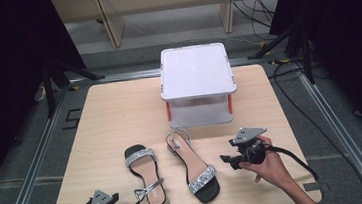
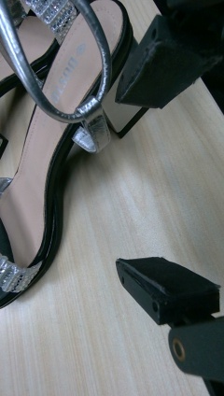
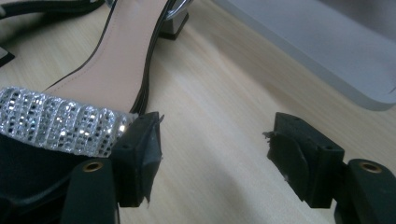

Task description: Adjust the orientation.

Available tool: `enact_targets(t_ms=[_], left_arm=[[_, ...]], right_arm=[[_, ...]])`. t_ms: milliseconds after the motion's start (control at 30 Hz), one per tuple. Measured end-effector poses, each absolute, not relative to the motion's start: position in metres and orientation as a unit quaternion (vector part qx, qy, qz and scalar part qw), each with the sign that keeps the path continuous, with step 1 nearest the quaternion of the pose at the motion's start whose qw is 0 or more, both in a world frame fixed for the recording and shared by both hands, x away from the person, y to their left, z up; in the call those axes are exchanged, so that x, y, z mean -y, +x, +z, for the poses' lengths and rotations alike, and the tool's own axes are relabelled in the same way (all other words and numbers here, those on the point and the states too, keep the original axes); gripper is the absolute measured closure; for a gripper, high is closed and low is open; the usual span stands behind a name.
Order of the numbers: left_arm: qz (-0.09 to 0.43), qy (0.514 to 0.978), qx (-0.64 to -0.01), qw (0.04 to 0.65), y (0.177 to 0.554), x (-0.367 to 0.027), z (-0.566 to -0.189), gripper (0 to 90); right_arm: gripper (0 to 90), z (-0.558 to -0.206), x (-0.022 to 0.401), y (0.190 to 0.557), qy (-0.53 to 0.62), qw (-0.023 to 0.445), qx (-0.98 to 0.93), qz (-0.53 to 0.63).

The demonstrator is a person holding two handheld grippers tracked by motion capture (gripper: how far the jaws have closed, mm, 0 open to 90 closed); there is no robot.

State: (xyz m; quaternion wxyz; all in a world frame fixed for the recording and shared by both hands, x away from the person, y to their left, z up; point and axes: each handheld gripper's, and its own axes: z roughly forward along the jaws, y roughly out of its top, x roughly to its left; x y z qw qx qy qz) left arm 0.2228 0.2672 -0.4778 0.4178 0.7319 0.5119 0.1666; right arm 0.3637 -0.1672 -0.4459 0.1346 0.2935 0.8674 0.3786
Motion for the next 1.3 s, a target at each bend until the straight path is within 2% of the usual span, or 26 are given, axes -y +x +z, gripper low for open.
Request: enact_targets(t_ms=[100, 200, 267, 300, 333, 467, 700, 867, 900, 1000, 1067, 1100, 1133, 1167, 1300], left_arm=[[0.17, 0.738, -0.499, 0.422, 0.225, -0.268, -0.478, 16.1], [0.173, 0.74, -0.493, 0.422, 0.226, -0.269, -0.479, 16.1], [0.172, 0.743, -0.495, 0.416, 0.225, -0.269, -0.478, 16.1], [0.165, 0.731, -0.516, 0.415, 0.223, -0.268, -0.478, 16.1], [0.172, 0.741, -0.497, 0.418, 0.225, -0.269, -0.478, 16.1], [0.165, 0.729, -0.519, 0.414, 0.223, -0.268, -0.479, 16.1], [0.166, 0.727, -0.519, 0.418, 0.222, -0.269, -0.478, 15.9], [0.166, 0.728, -0.517, 0.42, 0.223, -0.269, -0.479, 15.9], [0.173, 0.737, -0.498, 0.423, 0.225, -0.27, -0.479, 15.9], [0.166, 0.726, -0.519, 0.42, 0.222, -0.269, -0.479, 15.9], [0.175, 0.741, -0.491, 0.424, 0.226, -0.271, -0.478, 15.9], [0.165, 0.727, -0.52, 0.418, 0.222, -0.268, -0.478, 15.9], [0.171, 0.738, -0.497, 0.423, 0.225, -0.27, -0.478, 15.9], [0.163, 0.728, -0.518, 0.419, 0.222, -0.268, -0.478, 16.0], [0.167, 0.729, -0.513, 0.421, 0.222, -0.269, -0.478, 16.0]], right_arm=[[43.0, -0.446, 0.167, 0.367, 0.272, 0.154, -0.868, 0.386], [48.6, -0.445, 0.164, 0.372, 0.268, 0.141, -0.869, 0.392], [51.1, -0.443, 0.158, 0.376, 0.256, 0.148, -0.873, 0.389], [52.1, -0.442, 0.153, 0.377, 0.254, 0.151, -0.872, 0.39], [53.2, -0.441, 0.148, 0.38, 0.252, 0.145, -0.872, 0.393], [55.6, -0.439, 0.123, 0.39, 0.235, 0.149, -0.88, 0.384], [58.6, -0.432, 0.091, 0.416, 0.241, 0.11, -0.871, 0.414], [61.5, -0.44, 0.075, 0.437, 0.266, 0.089, -0.869, 0.409], [62.3, -0.442, 0.072, 0.44, 0.269, 0.088, -0.869, 0.405], [66.2, -0.45, 0.064, 0.449, 0.266, 0.072, -0.871, 0.407], [69.3, -0.455, 0.061, 0.453, 0.271, 0.066, -0.872, 0.401], [72.4, -0.457, 0.06, 0.456, 0.267, 0.06, -0.872, 0.405], [74.8, -0.458, 0.059, 0.456, 0.271, 0.053, -0.87, 0.409], [76.6, -0.459, 0.058, 0.456, 0.269, 0.054, -0.871, 0.408], [81.8, -0.457, 0.06, 0.452, 0.258, 0.064, -0.871, 0.413]])
